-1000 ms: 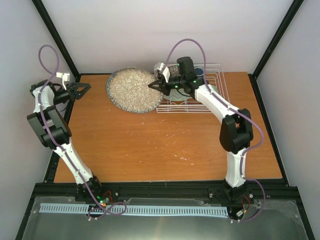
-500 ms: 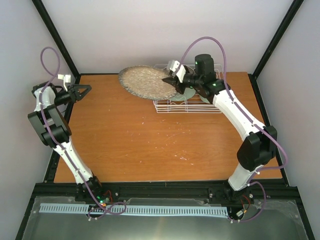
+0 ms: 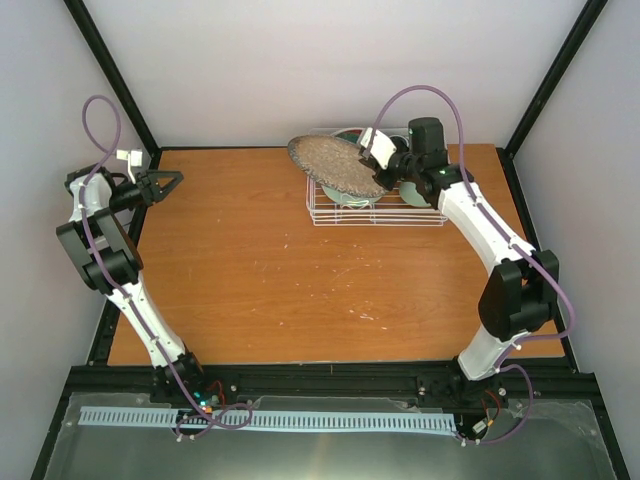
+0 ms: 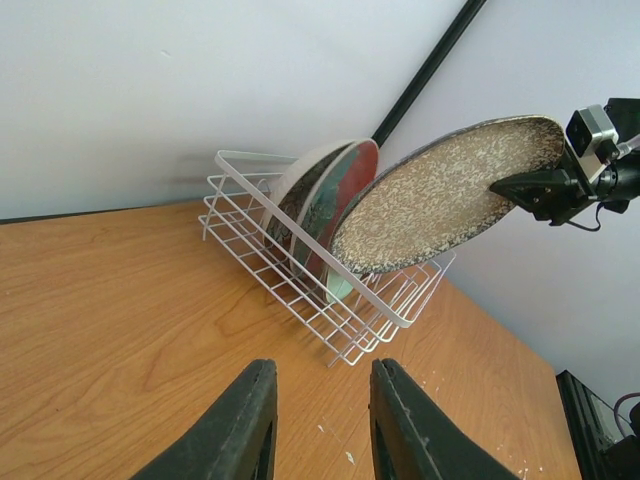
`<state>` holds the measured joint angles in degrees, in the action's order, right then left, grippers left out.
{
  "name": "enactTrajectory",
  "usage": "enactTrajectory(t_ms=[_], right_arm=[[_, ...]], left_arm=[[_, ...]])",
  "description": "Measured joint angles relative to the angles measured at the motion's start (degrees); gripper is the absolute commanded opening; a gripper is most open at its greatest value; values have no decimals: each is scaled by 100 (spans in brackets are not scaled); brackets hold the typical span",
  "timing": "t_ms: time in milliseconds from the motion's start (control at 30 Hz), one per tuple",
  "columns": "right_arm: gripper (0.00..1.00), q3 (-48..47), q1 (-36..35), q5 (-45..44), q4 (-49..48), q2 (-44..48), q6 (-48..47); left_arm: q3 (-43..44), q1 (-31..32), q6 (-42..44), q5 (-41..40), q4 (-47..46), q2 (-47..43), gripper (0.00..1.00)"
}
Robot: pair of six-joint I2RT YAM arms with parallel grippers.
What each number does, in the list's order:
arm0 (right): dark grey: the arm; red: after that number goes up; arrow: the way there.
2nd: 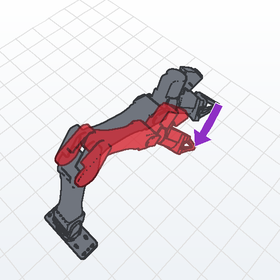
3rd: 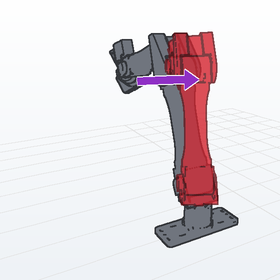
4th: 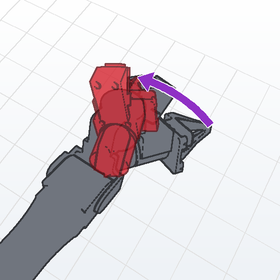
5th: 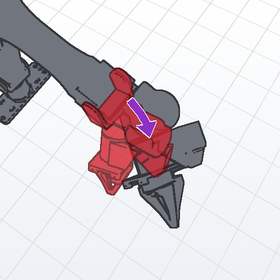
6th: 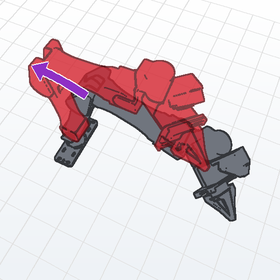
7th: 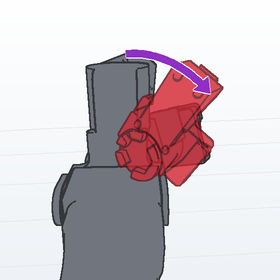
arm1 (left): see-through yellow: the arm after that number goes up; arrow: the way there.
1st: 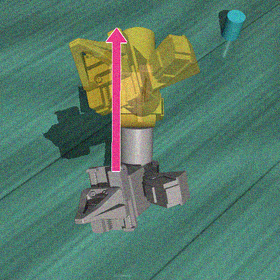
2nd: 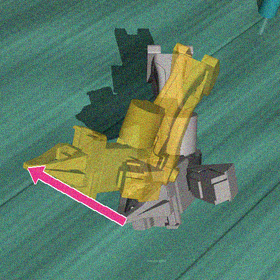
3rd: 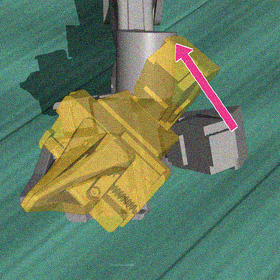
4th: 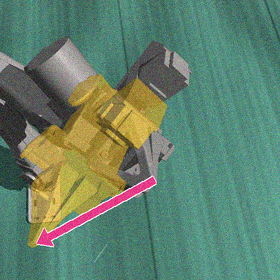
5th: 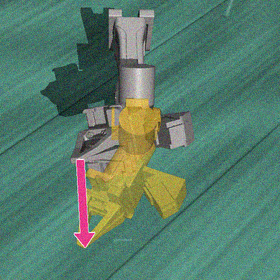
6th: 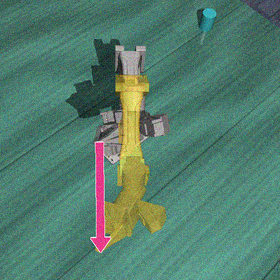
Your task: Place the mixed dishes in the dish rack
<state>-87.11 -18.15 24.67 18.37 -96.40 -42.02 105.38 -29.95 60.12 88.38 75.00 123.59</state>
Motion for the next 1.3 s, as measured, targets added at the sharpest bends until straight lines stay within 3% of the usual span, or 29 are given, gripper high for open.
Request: enactTrajectory(t_ms=[400,900,1300], right_arm=[[3,343,341,339,-74,162,-70],[3,83,811,1926,-402,243,68],[3,-221,800,2717,234,243,-861]], left_arm=[[31,0,-7,-2,0,61,27],[199,0,-114,2,0,66,26],[199,0,-162,2,0,66,24]])
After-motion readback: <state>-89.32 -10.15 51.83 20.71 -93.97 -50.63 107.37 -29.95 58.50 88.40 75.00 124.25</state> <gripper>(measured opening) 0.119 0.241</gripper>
